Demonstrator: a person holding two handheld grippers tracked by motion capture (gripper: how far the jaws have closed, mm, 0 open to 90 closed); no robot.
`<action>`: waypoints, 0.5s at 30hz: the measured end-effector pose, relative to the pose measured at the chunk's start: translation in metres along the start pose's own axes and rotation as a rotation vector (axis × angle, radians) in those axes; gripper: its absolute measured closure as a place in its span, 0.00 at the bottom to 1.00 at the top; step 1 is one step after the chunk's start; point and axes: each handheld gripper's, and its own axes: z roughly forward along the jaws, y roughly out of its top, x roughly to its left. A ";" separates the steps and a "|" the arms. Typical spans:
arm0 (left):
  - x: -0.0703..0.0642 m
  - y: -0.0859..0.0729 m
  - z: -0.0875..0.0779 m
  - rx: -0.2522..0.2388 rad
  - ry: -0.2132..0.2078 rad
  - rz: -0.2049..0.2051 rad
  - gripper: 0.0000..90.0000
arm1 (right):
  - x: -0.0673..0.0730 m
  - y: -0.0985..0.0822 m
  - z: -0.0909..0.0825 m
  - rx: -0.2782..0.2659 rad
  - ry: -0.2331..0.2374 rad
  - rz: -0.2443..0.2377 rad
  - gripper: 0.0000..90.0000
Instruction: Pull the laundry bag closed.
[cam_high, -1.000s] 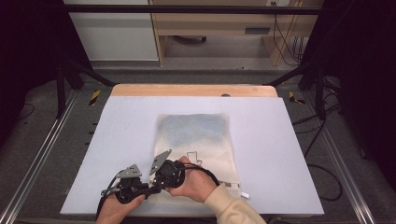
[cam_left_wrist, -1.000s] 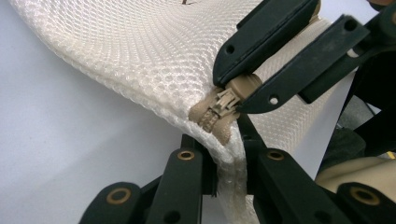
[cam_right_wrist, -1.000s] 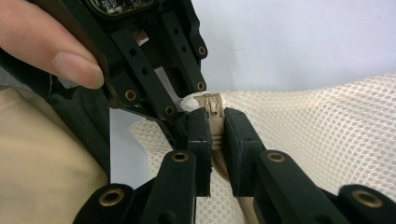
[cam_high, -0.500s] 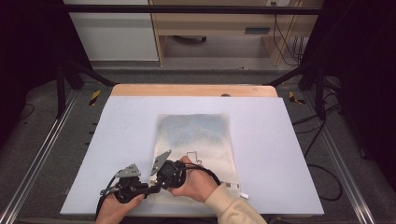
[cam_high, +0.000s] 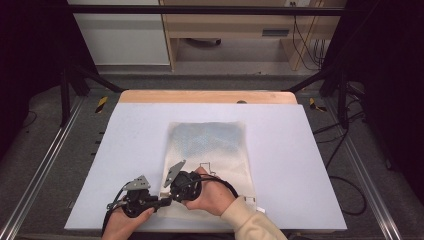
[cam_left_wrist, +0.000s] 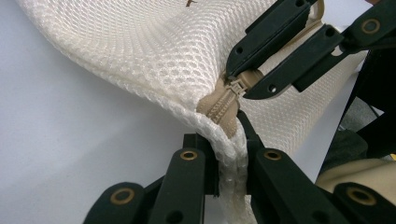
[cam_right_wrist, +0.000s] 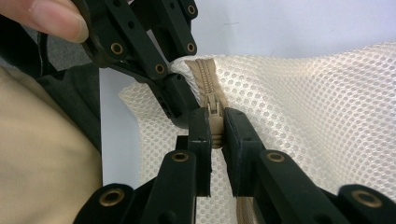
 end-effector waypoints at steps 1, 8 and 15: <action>0.000 0.000 0.000 0.000 0.000 0.000 0.94 | 0.000 0.000 0.000 -0.001 0.001 0.001 0.91; 0.000 0.000 0.000 0.007 0.001 0.005 0.94 | 0.000 0.000 0.001 0.001 0.000 0.001 0.91; 0.000 0.000 0.000 0.007 0.003 0.005 0.94 | 0.000 -0.001 0.000 0.006 0.001 0.001 0.91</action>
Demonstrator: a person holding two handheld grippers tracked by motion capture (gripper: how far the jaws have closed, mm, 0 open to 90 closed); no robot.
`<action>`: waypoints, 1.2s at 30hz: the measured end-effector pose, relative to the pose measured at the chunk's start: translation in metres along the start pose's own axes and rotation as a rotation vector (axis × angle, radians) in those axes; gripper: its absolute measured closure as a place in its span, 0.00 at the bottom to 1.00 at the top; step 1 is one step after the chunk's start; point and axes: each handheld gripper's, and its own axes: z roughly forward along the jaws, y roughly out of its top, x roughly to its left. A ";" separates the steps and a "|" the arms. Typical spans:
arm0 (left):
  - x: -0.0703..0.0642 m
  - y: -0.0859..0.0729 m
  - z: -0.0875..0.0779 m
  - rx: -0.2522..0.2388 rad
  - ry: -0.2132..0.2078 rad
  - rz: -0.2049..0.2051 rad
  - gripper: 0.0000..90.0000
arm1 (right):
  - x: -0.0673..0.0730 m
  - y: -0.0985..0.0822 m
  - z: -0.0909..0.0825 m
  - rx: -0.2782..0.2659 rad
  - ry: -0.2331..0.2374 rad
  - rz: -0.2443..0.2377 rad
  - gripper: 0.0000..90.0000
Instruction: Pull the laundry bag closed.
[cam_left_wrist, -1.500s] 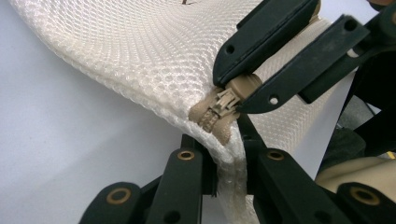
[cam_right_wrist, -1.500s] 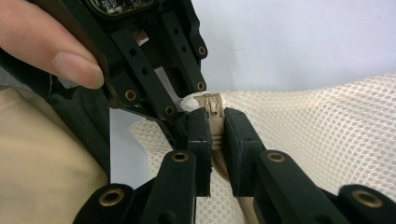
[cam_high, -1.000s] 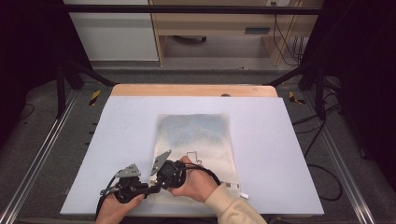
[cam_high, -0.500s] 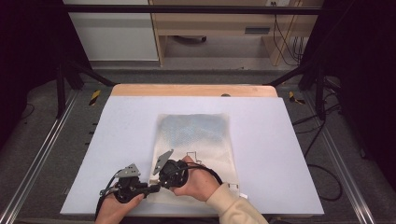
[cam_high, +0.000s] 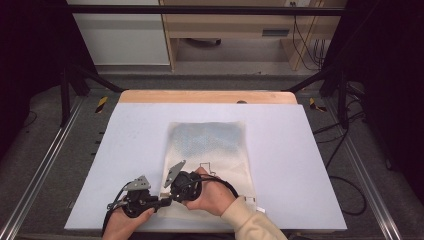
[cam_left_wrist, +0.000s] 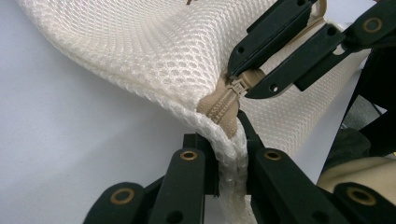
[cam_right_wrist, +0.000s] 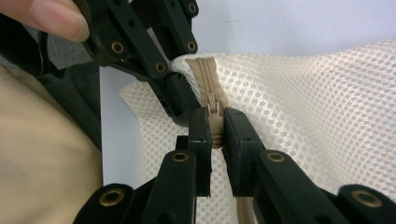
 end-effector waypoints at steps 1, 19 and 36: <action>0.000 0.000 0.000 0.000 0.001 0.001 0.94 | 0.000 0.000 0.000 -0.001 0.002 0.003 0.91; -0.002 -0.001 0.002 0.003 0.025 0.011 0.94 | 0.001 -0.002 0.001 0.002 -0.011 -0.002 0.91; -0.007 -0.001 0.002 -0.009 0.042 0.019 0.94 | 0.000 -0.004 0.000 0.010 -0.001 -0.006 0.91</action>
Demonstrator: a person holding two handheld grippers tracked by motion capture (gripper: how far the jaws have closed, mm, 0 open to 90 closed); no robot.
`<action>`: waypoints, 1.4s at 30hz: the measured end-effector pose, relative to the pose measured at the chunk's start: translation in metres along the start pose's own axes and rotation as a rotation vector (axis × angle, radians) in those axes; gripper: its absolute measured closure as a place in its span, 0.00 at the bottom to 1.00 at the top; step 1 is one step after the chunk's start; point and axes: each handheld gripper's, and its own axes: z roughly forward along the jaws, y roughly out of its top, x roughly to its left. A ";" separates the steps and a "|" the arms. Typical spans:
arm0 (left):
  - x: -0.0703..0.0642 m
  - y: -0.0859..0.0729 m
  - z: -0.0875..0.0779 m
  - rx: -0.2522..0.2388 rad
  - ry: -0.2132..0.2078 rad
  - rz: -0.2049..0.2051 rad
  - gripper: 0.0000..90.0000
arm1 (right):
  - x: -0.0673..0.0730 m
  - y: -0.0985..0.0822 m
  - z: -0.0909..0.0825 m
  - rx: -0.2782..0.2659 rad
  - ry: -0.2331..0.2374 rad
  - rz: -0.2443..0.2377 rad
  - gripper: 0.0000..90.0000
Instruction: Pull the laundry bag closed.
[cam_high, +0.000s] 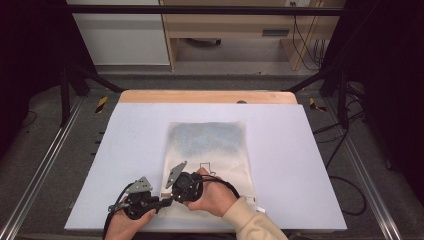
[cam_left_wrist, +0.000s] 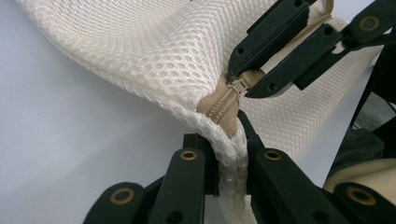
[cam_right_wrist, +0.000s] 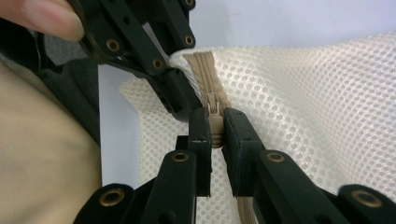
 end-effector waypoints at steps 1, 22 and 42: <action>0.000 0.000 0.000 0.000 -0.001 -0.001 0.94 | 0.000 -0.001 0.000 0.004 -0.004 0.003 0.91; -0.002 0.001 -0.001 -0.015 -0.006 0.002 0.94 | -0.005 -0.010 -0.006 0.019 -0.012 0.010 0.91; -0.004 0.001 -0.001 -0.013 -0.017 0.007 0.94 | -0.005 -0.017 -0.011 0.014 -0.008 0.029 0.91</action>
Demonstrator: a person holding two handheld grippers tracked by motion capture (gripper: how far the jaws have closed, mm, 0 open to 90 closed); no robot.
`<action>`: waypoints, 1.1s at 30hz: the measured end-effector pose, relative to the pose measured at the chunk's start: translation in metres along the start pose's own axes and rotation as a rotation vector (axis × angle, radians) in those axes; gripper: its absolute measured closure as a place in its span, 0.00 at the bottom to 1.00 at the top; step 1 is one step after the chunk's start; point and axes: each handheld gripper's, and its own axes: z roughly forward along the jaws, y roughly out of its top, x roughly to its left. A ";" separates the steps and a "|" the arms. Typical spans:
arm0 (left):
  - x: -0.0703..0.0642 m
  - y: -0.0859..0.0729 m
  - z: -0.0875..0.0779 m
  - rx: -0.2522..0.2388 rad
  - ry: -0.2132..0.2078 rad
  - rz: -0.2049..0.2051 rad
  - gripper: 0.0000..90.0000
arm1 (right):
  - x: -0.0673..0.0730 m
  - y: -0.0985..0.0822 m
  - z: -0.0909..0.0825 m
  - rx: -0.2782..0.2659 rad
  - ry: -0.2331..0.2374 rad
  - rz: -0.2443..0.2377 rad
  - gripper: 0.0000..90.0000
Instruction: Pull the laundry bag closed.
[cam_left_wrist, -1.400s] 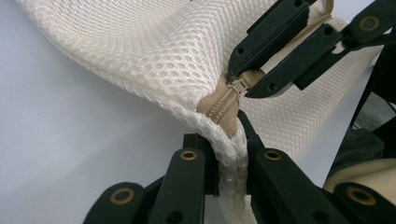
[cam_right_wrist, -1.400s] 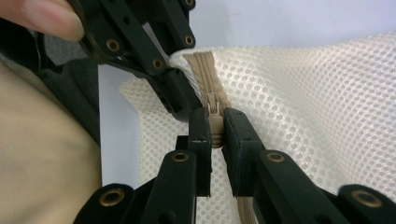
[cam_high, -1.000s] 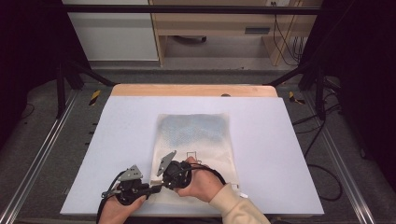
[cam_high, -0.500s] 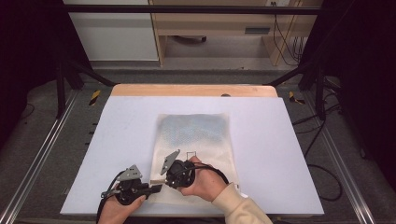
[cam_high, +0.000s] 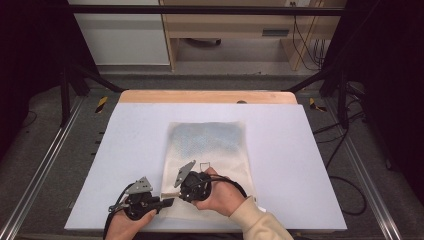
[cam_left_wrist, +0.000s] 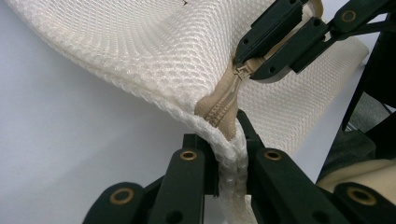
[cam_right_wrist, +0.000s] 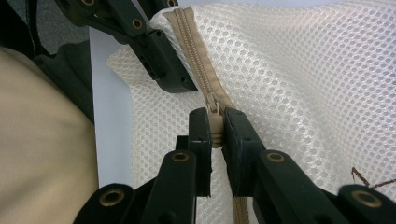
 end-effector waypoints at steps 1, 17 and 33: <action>0.000 0.000 0.000 0.000 0.000 0.000 0.94 | 0.000 0.000 0.000 0.000 0.000 0.000 0.91; 0.000 0.001 -0.001 -0.012 -0.003 0.002 0.94 | -0.002 -0.006 -0.004 -0.002 -0.007 0.014 0.91; 0.000 0.001 -0.002 -0.016 -0.009 -0.002 0.94 | -0.006 -0.017 -0.010 0.001 -0.028 0.038 0.91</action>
